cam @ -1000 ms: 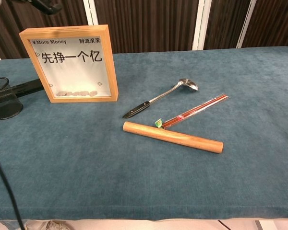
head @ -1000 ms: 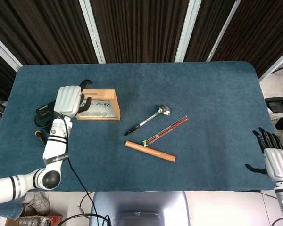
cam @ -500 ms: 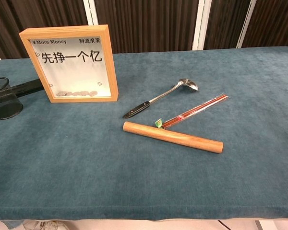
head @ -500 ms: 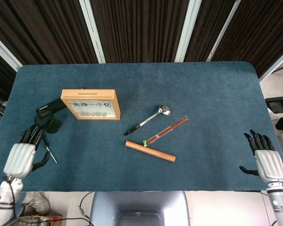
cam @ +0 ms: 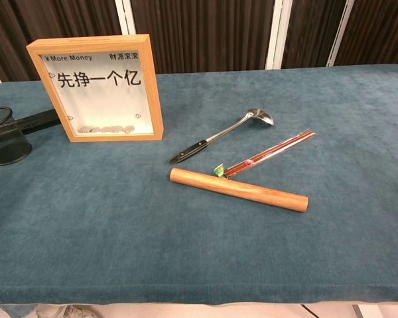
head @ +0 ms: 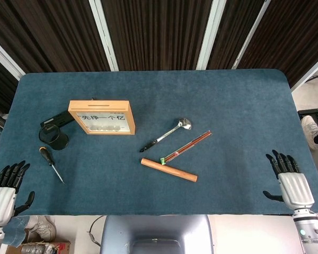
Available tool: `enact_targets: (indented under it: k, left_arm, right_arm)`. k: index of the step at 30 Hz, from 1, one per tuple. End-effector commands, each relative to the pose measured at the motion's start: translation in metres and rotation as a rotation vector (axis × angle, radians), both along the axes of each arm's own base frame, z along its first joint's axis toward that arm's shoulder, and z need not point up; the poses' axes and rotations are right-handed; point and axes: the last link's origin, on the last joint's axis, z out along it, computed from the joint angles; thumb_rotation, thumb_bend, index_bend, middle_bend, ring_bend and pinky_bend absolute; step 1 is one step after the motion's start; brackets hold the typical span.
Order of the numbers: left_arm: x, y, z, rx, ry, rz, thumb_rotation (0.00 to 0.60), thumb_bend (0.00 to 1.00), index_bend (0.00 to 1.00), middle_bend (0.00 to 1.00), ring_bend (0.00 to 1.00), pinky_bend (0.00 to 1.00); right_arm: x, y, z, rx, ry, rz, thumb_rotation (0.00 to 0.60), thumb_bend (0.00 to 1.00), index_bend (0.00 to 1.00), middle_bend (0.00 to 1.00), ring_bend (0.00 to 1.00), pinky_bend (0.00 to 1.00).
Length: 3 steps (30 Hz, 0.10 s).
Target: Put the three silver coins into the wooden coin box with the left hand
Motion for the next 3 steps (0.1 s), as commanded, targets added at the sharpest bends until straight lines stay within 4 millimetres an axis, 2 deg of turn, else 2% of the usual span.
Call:
enact_targets:
  k: [1, 3]
  left_arm:
    - [0.0008, 0.0020, -0.0033, -0.005, 0.004, -0.014, 0.600, 0.40, 0.00, 0.02, 0.00, 0.05]
    - [-0.0002, 0.0037, -0.0045, -0.003, 0.021, -0.018, 0.600, 0.41, 0.00, 0.02, 0.00, 0.05]
  right_arm:
    - [-0.0005, 0.0000, 0.0010, -0.003, -0.001, -0.003, 0.600, 0.14, 0.00, 0.00, 0.00, 0.00]
    - [-0.0004, -0.0005, 0.0012, -0.007, 0.002, -0.001, 0.600, 0.14, 0.00, 0.00, 0.00, 0.00]
